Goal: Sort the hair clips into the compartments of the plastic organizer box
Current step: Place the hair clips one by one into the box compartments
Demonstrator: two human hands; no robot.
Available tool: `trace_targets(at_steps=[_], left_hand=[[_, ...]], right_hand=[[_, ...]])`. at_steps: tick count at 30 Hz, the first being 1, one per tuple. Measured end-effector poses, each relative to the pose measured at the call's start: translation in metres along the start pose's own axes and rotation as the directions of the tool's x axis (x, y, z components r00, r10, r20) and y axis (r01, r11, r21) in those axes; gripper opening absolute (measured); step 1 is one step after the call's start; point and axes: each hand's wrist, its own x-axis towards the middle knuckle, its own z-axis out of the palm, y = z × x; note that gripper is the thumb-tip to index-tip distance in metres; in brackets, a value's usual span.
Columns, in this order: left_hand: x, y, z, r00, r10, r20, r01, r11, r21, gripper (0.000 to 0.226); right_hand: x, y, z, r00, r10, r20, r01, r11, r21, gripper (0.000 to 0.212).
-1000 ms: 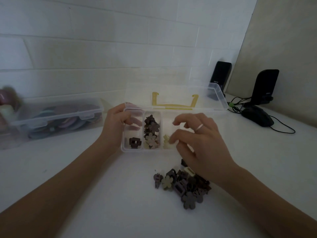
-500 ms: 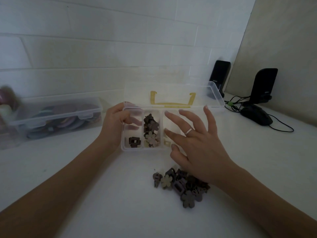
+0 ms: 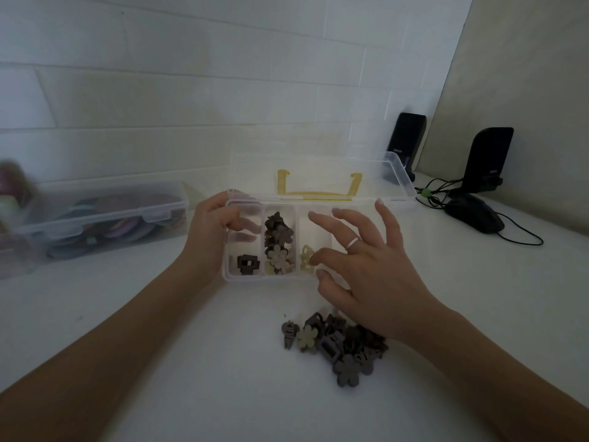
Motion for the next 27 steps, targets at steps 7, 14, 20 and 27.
trace_targets(at_steps=[7, 14, 20, 27], left_hand=[[-0.0004, 0.0003, 0.0008, 1.0, -0.008, 0.002, 0.008, 1.0, -0.003, 0.03], [0.0, -0.0002, 0.0006, 1.0, -0.005, 0.002, 0.005, 1.0, 0.0, 0.03], [-0.0002, 0.0004, 0.0, 1.0, -0.004, 0.016, 0.004, 1.0, 0.001, 0.033], [-0.0003, -0.0001, 0.0, 1.0, -0.002, 0.007, 0.001, 1.0, 0.013, 0.029]], right_hand=[[0.001, -0.0055, 0.0018, 0.999, 0.026, 0.046, -0.025, 0.999, -0.03, 0.041], [0.0002, -0.0037, 0.0037, 0.998, 0.059, 0.024, -0.059, 0.998, 0.03, 0.035], [0.0007, -0.0015, 0.0045, 0.999, 0.05, -0.019, -0.049, 0.998, 0.039, 0.032], [-0.0007, 0.0022, -0.0004, 0.997, -0.014, -0.072, 0.009, 0.997, -0.072, 0.038]])
